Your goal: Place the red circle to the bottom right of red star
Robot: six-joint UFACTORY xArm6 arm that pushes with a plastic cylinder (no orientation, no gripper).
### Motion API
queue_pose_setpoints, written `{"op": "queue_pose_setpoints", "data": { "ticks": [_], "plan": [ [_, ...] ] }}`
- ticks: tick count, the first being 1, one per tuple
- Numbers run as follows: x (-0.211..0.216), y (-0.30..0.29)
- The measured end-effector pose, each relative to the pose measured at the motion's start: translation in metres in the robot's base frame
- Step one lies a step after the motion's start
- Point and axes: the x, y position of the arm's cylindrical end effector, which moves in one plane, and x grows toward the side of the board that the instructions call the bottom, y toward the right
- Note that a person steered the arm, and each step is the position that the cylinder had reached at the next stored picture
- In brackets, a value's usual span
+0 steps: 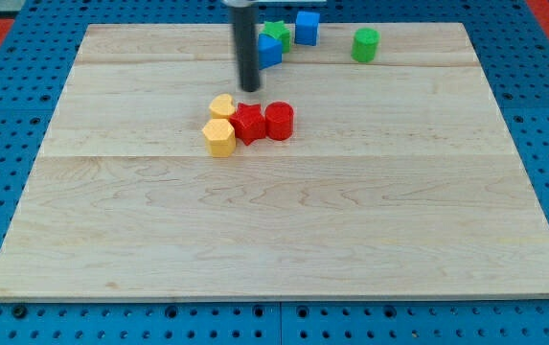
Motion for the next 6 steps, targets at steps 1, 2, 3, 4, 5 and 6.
{"op": "queue_pose_setpoints", "data": {
  "ticks": [1,2,3,4,5,6],
  "plan": [
    [0.020,0.031],
    [0.051,0.031],
    [0.067,0.009],
    [0.093,-0.014],
    [0.092,-0.016],
    [0.113,0.012]
  ]
}}
